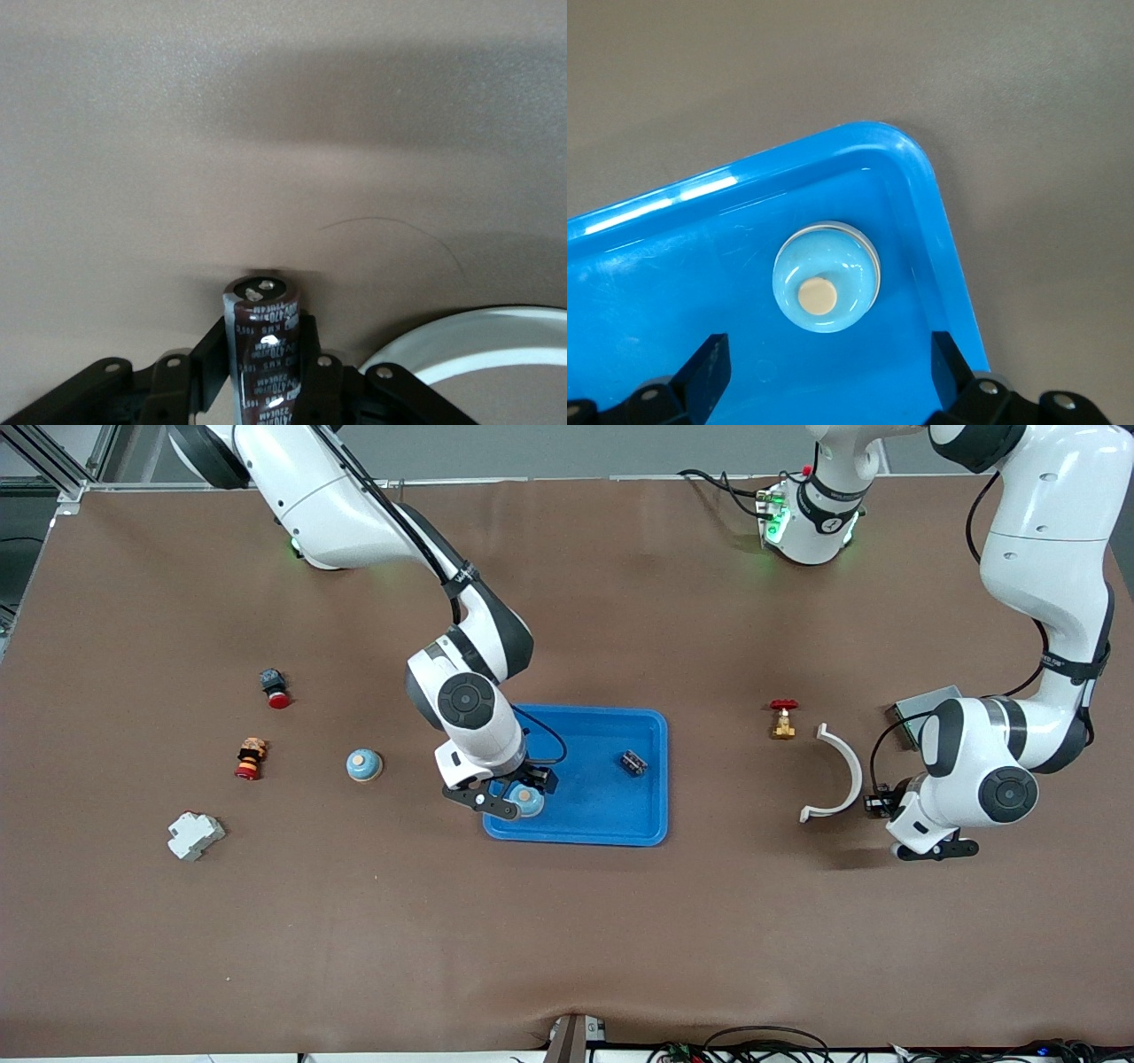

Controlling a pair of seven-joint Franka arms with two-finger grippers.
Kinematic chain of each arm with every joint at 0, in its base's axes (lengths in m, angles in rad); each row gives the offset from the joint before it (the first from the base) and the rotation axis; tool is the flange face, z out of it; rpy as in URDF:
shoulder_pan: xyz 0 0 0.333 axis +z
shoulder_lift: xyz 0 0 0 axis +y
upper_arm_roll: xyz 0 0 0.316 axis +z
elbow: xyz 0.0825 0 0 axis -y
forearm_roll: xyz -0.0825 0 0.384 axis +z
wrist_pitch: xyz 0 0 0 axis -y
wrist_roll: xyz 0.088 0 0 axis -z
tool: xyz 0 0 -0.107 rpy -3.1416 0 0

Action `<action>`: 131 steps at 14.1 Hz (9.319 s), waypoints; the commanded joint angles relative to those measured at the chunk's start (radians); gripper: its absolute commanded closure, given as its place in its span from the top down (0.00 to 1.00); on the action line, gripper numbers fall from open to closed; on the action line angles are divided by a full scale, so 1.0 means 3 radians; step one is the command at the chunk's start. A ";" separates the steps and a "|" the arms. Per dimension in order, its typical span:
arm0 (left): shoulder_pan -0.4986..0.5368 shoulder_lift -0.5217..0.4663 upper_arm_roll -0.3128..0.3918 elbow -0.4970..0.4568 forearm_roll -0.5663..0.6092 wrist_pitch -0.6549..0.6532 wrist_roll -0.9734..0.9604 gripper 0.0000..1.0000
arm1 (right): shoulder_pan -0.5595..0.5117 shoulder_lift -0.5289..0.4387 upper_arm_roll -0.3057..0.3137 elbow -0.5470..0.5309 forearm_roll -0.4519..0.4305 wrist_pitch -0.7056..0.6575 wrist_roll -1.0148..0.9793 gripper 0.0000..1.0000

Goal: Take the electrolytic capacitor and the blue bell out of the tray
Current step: 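Set the capacitor down with the left gripper while the right gripper grasps the bell, then reach the left gripper to the tray while the right gripper carries the bell, then grasp the second capacitor with the left gripper while the right gripper lowers the bell, then carry the capacitor toward the clip while the right gripper releases the bell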

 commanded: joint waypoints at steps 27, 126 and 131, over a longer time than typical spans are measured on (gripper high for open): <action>0.0022 -0.1147 -0.0864 0.0390 -0.0468 -0.1472 -0.1712 1.00 | 0.0101 0.0386 -0.0070 0.0305 -0.0507 0.0246 0.0144 0.98; 0.0040 -0.0119 -0.2136 0.0616 0.0483 -0.0944 -0.4232 0.00 | -0.1597 -0.0340 -0.0029 -0.1254 0.0066 0.1069 -0.3625 0.00; 0.1201 -0.0523 -0.2837 0.0028 0.0488 -0.1027 -0.3168 0.00 | -0.1587 -0.0340 -0.0029 -0.1254 0.0066 0.1069 -0.3579 0.00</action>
